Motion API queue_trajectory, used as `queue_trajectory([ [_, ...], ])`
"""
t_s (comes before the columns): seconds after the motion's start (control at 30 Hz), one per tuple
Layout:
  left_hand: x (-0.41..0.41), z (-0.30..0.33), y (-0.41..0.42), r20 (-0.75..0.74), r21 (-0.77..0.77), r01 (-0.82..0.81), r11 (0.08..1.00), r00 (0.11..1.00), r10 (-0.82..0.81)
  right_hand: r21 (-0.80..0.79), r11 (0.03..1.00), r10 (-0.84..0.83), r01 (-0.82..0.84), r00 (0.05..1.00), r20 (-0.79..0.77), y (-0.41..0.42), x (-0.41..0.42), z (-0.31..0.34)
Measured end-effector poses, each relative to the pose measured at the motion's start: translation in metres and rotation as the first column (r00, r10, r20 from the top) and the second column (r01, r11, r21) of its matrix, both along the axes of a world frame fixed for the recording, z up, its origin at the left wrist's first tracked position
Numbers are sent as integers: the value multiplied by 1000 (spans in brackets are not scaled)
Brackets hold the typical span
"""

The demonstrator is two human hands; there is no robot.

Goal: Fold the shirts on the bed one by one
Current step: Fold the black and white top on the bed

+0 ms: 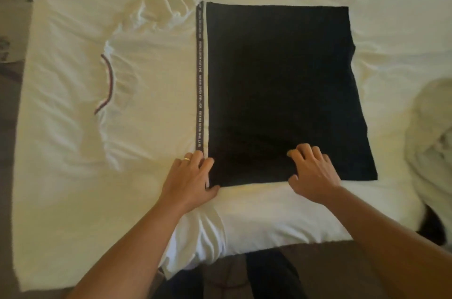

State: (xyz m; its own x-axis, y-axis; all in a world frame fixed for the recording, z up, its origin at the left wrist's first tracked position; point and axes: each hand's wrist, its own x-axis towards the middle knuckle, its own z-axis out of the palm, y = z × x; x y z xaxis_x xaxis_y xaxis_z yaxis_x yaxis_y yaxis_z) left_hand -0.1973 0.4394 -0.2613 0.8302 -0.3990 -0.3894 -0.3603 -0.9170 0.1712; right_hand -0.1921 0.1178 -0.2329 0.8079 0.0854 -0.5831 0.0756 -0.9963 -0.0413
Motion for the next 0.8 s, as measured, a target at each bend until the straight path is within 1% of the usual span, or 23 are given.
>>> queue_trajectory([
  [0.1, -12, 2, -4, -10, 60, -24, 998, 1000, 24, -89, 995, 39, -35, 999, 35, -41, -7, -1],
  [0.23, -19, 7, -12, -35, 155, 42, 987, 999, -37, -93, 985, 152, -146, 986, 65, -63, -8, 1],
  [0.3, -20, 10, -18, -51, 185, 49, 981, 998, -41, -94, 981, 170, -167, 985, 27, -69, -8, 4],
  [0.4, -18, 10, -24, -51, 211, 22, 977, 999, -11, -149, 965, 216, -215, 976, -14, -78, -13, 6],
  [0.5, -18, 12, -28, -67, 198, -31, 980, 997, 45, -213, 954, 209, -209, 978, -22, -90, -16, 6],
  [0.6, -22, 18, -26, -104, 149, -128, 980, 984, 144, -276, 953, 119, -122, 993, -27, -99, -15, 5],
  [0.67, -23, 22, -22, -136, 125, -178, 976, 971, 195, -281, 957, 66, -74, 997, -39, -106, -12, 5],
  [0.8, -19, 23, -13, -194, 96, -257, 962, 943, 272, -246, 960, 108, -132, 988, -107, -117, -5, 4],
])
